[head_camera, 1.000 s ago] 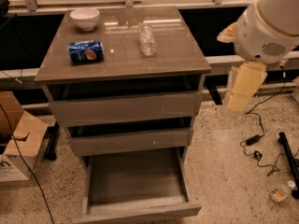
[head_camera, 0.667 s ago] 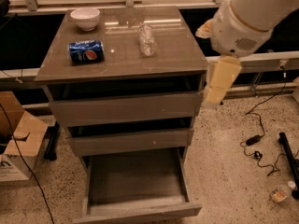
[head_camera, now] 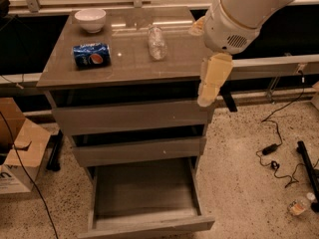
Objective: Place pepsi can into bottom drawer
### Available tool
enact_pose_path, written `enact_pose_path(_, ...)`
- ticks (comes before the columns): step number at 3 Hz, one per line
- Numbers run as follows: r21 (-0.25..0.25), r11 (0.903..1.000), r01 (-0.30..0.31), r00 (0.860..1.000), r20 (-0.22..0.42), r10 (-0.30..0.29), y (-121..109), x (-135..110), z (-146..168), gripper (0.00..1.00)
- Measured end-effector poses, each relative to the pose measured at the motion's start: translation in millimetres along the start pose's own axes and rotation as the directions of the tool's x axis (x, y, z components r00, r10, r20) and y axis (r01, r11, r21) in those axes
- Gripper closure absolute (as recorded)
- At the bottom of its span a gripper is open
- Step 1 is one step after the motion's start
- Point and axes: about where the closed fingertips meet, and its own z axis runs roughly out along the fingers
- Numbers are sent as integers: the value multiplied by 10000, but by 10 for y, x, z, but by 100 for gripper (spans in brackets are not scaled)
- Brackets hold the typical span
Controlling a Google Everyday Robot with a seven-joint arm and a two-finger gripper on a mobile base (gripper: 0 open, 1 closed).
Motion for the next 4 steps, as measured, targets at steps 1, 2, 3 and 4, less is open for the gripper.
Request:
enact_pose_path(1, 174, 9996, 220, 9996, 157, -222, -178, -154, 143, 0)
enact_pose_path(2, 169, 9979, 628, 9972, 392, -635, -476, -367, 381, 0)
enact_pose_path(3, 68, 9958, 915, 9923, 828, -917, -794, -606, 650, 0)
enact_pose_path(4, -94, 9921, 1249, 9843, 1269, -1227, -1067, -871, 922, 0)
